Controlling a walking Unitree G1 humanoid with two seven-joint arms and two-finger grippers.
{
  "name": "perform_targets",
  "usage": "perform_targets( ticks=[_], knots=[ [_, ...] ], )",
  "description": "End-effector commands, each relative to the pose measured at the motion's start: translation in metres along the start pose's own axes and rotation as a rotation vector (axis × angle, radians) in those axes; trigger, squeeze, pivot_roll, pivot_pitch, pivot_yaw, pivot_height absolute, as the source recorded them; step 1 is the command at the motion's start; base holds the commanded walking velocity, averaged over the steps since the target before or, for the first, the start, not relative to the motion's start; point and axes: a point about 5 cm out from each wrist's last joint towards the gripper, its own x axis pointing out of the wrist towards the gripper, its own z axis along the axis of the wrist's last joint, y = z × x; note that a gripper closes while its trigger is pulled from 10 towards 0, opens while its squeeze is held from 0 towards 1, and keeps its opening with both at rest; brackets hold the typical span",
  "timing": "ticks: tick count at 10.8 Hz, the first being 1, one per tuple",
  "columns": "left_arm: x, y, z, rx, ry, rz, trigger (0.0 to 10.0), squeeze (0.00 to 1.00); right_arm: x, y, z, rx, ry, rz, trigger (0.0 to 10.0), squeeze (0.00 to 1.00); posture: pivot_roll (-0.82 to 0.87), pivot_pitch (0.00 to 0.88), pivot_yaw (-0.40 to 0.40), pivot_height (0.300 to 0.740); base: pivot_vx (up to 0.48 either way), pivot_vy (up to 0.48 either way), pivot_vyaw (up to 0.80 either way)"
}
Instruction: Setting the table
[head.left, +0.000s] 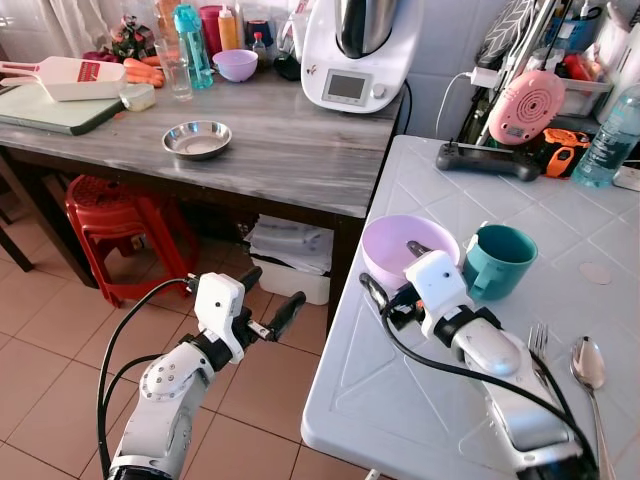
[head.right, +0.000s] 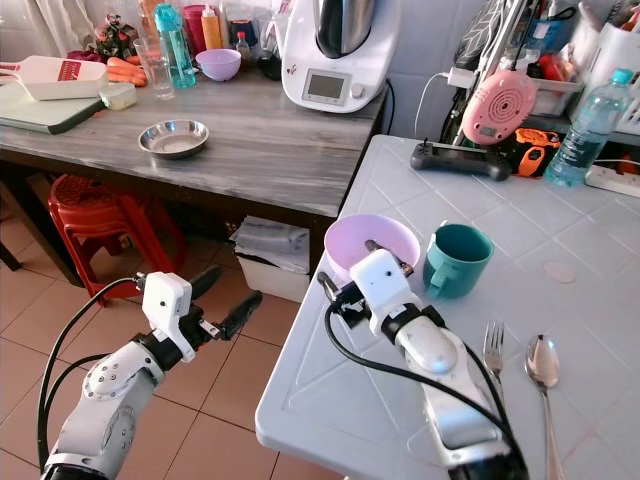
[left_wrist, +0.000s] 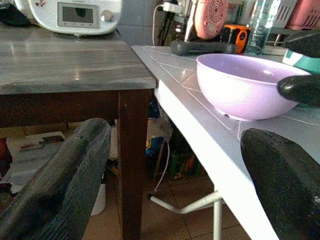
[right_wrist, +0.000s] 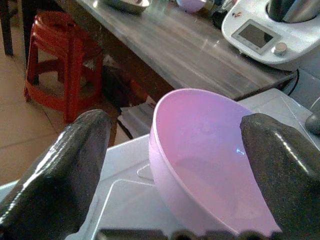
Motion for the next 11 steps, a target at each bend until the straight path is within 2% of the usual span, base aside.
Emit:
perform_targets(
  ticks=[1,4,7,8,9,10,11],
  knots=[
    [0.001,-0.001,-0.001,0.012,0.013,-0.021,10.0,0.00,0.005,0.001,-0.002,-0.018,0.018,0.024,10.0,0.00,-0.01,0.009,0.003,0.740,0.000,0.000,0.00],
    [0.004,-0.006,-0.002,0.006,0.014,-0.034,10.0,0.00,0.018,0.002,-0.009,-0.065,0.059,0.044,10.0,0.00,0.00,0.015,0.009,0.740,0.000,0.000,0.00],
    [0.007,-0.010,-0.003,-0.014,0.009,-0.040,10.0,0.00,0.030,-0.002,-0.017,-0.161,0.114,0.072,10.0,0.00,0.00,0.017,0.007,0.740,0.000,0.000,0.00],
    [0.007,-0.010,-0.002,-0.017,0.006,-0.040,10.0,0.00,0.033,-0.001,-0.017,-0.158,0.114,0.075,10.0,0.00,0.00,0.017,0.007,0.740,0.000,0.000,0.00],
    [0.006,-0.010,-0.002,-0.015,0.008,-0.045,10.0,0.00,0.036,0.000,-0.017,-0.159,0.117,0.091,4.7,0.00,0.00,0.017,0.007,0.740,0.000,0.000,0.00],
    [0.007,-0.010,-0.002,-0.011,0.009,-0.050,10.0,0.00,0.041,0.003,-0.016,-0.174,0.120,0.116,0.0,0.00,0.00,0.017,0.007,0.740,0.000,0.000,0.00],
    [0.007,-0.010,-0.002,-0.008,0.009,-0.055,10.0,0.00,0.044,0.003,-0.015,-0.176,0.124,0.126,0.0,0.00,0.00,0.018,0.011,0.740,0.000,0.000,0.00]
  ],
)
